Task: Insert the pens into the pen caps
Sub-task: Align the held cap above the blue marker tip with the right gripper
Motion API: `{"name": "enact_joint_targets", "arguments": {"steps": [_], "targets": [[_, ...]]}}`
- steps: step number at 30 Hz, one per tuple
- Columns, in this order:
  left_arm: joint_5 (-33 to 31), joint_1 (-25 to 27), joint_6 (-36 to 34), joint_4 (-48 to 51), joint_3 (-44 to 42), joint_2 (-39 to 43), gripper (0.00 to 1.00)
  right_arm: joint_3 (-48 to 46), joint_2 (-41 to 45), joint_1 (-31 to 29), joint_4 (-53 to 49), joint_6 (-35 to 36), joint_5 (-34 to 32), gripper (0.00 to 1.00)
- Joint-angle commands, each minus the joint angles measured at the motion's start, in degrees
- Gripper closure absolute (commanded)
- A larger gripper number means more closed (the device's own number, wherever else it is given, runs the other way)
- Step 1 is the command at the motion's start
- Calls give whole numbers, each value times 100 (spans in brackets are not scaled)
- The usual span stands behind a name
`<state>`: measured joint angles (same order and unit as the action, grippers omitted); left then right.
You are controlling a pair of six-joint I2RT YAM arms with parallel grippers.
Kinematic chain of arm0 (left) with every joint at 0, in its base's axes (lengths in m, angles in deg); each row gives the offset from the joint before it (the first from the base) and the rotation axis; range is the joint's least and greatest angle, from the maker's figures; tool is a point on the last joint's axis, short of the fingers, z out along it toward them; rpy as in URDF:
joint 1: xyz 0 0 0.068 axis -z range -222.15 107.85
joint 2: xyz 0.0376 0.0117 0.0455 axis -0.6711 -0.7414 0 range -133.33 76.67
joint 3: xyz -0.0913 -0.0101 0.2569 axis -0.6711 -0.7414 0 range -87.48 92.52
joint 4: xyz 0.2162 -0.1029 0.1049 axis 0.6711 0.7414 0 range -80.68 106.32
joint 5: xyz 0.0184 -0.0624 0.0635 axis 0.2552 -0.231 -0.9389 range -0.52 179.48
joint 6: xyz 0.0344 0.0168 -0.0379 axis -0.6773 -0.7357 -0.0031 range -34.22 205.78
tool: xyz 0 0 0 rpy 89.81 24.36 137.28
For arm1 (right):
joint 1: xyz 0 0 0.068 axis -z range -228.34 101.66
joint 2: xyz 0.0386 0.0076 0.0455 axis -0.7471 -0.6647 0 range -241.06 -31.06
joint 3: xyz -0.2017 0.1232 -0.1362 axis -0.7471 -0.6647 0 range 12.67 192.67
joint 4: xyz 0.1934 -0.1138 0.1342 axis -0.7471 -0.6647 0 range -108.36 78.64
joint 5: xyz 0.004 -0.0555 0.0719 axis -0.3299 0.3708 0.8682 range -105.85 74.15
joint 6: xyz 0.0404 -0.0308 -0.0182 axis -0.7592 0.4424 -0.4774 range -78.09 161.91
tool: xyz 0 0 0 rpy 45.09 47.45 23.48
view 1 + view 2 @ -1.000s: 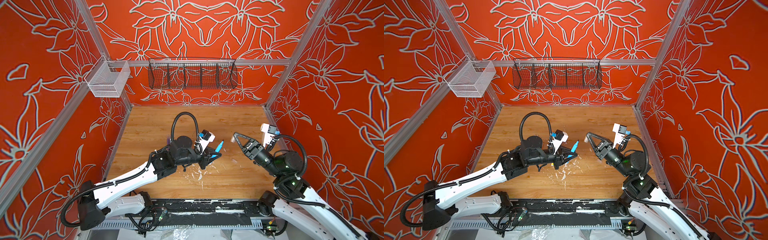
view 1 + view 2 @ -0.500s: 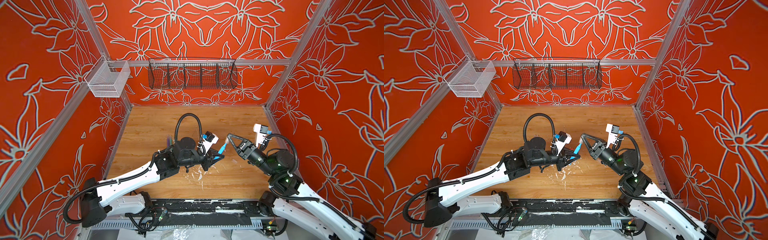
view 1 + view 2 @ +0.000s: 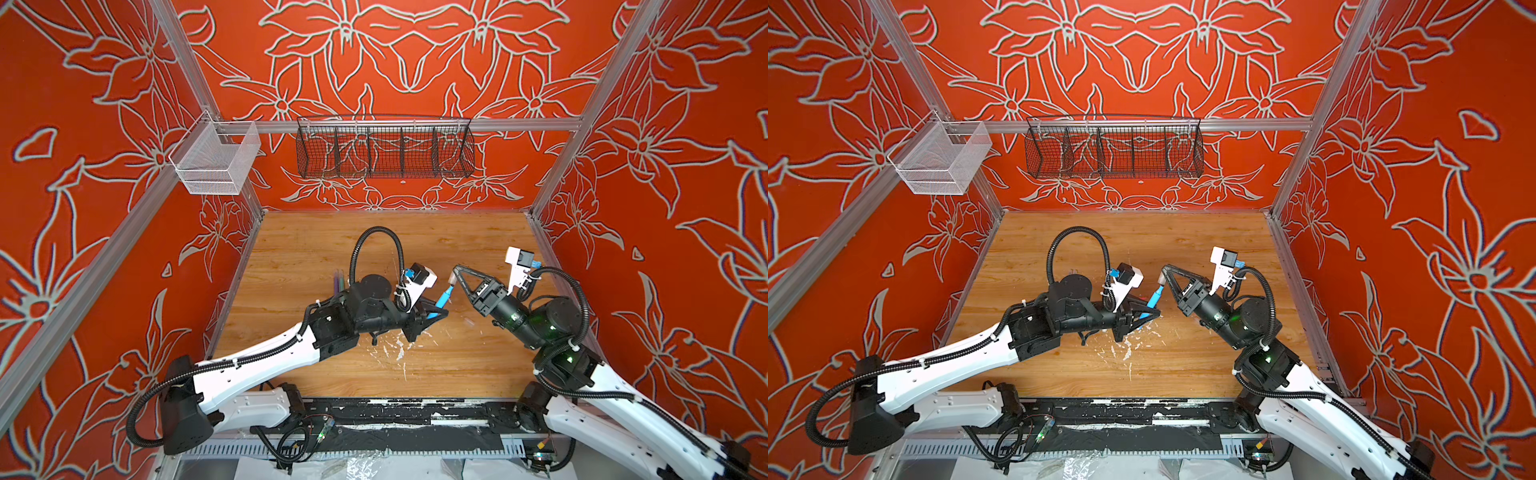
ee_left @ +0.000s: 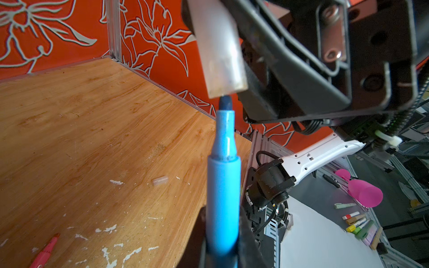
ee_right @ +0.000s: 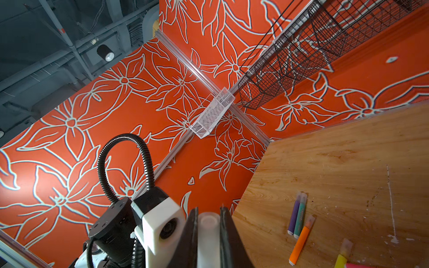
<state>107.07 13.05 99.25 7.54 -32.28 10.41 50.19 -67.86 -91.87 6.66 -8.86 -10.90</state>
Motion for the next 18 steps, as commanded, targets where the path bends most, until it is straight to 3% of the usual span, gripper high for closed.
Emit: {"name": "enact_joint_targets", "arguments": {"steps": [1, 7, 18], "targets": [[-48, 44, -75, -77, 158, 156, 100, -34, 126, -30, -68, 182, -326, 100], [-45, 52, -87, -59, 158, 192, 100, -56, 120, -33, -97, 253, -496, 100], [-138, 52, -123, -59, 149, 180, 100, -92, -46, -70, 237, -19, 77, 100]]}}
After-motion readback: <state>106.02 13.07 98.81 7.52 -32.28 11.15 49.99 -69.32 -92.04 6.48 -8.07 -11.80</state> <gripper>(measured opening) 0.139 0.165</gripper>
